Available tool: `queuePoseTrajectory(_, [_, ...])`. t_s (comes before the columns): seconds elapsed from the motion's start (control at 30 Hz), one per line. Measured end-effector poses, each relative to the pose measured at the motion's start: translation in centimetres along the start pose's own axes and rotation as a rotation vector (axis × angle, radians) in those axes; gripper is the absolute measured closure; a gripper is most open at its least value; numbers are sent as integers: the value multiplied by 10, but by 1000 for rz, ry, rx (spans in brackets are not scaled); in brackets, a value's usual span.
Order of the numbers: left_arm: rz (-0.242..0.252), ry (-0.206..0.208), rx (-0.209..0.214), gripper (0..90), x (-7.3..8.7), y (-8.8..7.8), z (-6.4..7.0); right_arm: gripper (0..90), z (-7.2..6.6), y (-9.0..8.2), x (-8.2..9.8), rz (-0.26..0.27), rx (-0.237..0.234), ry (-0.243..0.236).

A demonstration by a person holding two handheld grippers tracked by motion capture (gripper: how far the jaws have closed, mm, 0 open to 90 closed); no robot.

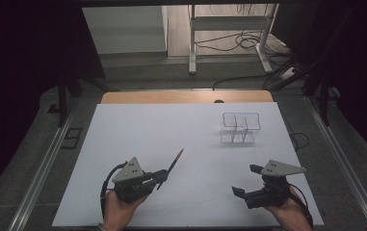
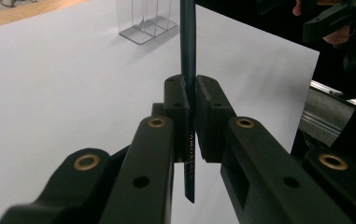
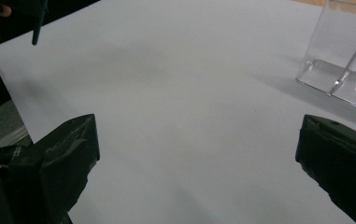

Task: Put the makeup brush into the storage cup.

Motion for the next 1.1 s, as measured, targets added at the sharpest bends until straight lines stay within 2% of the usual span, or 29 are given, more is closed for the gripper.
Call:
queuePoseTrajectory(0.17, [3,1,-2,847,0,0,0,0,-5,2,-10,12,-22,14])
queuePoseTrajectory(0.43, [5,1,-2,846,-1,1,1,0,-16,9,-23,2,-41,-10])
queuePoseTrajectory(0.77, [0,6,-4,846,0,2,1,72,-27,18,-36,-8,-89,3])
queuePoseTrajectory(1.1, [0,9,-7,847,-1,2,2,151,-37,31,-46,-30,-101,-51])
Point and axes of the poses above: each handheld gripper's, and its own axes: y roughly forward along the jaws, x roughly out of its underside, z roughly to its right, the point moved 7 cm from there along y, roughly forward along the jaws, and after that the axes turned 10 degrees about x, right-handed, at the moved point
